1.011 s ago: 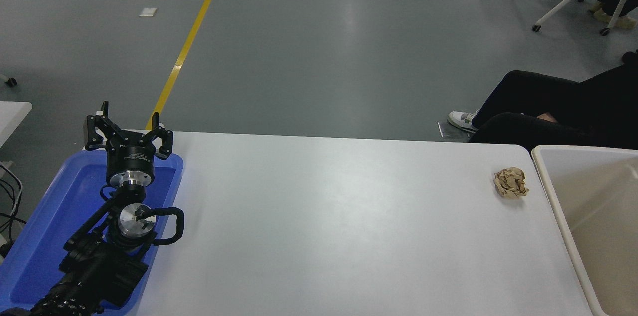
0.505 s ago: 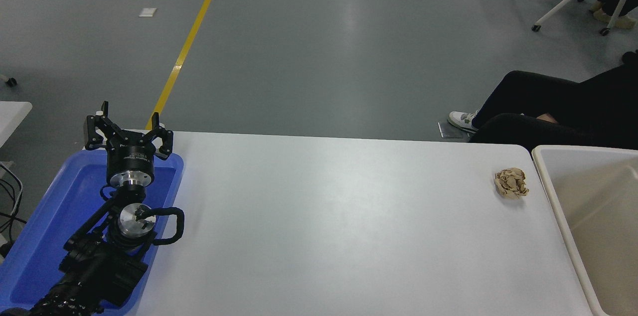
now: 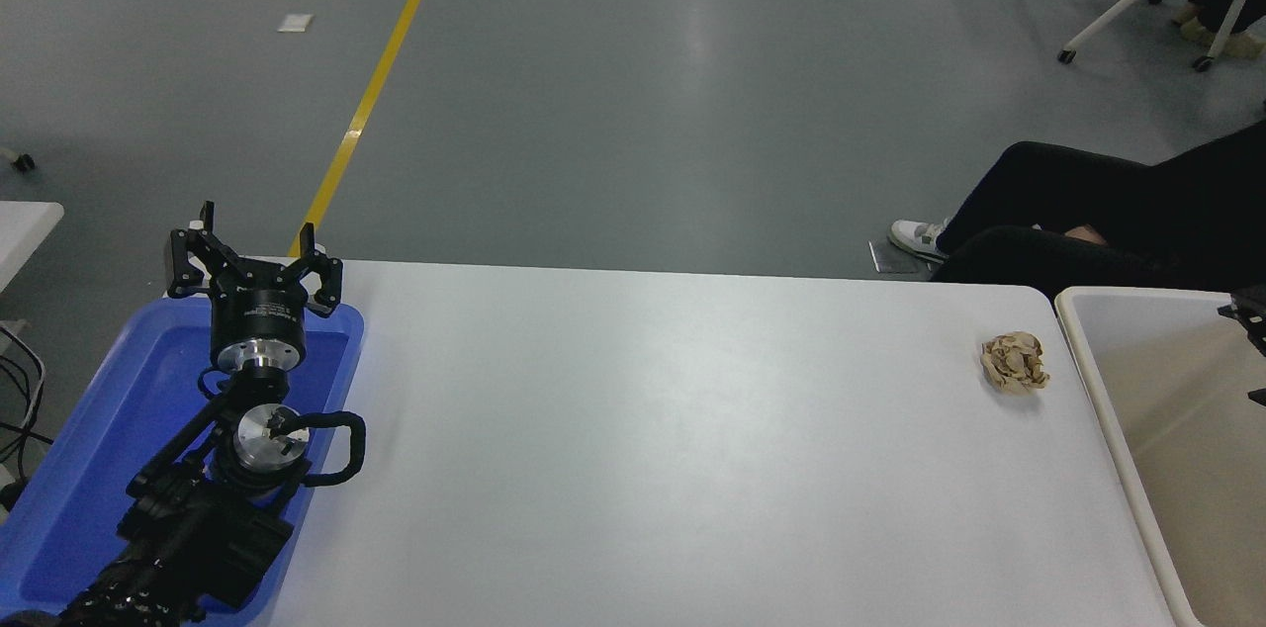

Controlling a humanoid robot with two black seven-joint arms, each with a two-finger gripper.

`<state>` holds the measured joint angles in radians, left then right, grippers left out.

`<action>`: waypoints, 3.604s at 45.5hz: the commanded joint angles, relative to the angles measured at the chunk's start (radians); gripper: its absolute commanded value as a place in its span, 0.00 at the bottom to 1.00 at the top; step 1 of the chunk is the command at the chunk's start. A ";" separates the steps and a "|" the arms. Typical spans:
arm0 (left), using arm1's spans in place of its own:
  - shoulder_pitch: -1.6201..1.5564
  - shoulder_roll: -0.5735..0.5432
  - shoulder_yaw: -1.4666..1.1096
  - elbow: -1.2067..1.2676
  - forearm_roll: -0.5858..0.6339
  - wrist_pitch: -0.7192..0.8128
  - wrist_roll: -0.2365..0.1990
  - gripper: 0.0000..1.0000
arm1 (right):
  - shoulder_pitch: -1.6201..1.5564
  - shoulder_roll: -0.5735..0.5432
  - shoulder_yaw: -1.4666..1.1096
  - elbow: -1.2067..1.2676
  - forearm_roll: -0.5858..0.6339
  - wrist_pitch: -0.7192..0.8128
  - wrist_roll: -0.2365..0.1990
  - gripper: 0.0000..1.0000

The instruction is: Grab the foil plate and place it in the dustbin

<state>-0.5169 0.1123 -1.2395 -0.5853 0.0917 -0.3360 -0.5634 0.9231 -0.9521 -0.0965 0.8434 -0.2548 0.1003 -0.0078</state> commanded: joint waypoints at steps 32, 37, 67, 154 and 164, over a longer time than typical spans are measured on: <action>0.000 0.000 0.000 -0.001 0.000 0.000 -0.001 0.99 | 0.893 -0.123 -0.886 0.683 -0.373 0.012 -0.035 1.00; 0.000 0.000 0.000 -0.001 0.000 0.000 -0.001 0.99 | 1.060 -0.024 -1.054 0.715 -0.365 0.012 -0.029 1.00; 0.000 0.000 0.000 0.001 0.000 0.000 0.000 0.99 | 1.363 0.331 -1.198 0.901 -0.252 0.236 -0.029 1.00; -0.002 0.000 0.000 0.001 -0.001 0.002 0.000 0.99 | 1.507 0.632 -1.105 0.902 0.259 0.386 -0.037 1.00; -0.002 0.000 0.000 0.001 -0.001 0.000 0.000 0.99 | 1.531 0.612 -1.109 0.902 0.241 0.438 -0.037 1.00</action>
<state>-0.5184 0.1120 -1.2394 -0.5846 0.0904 -0.3357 -0.5629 2.4329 -0.3250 -1.2014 1.7452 0.0047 0.4945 -0.0443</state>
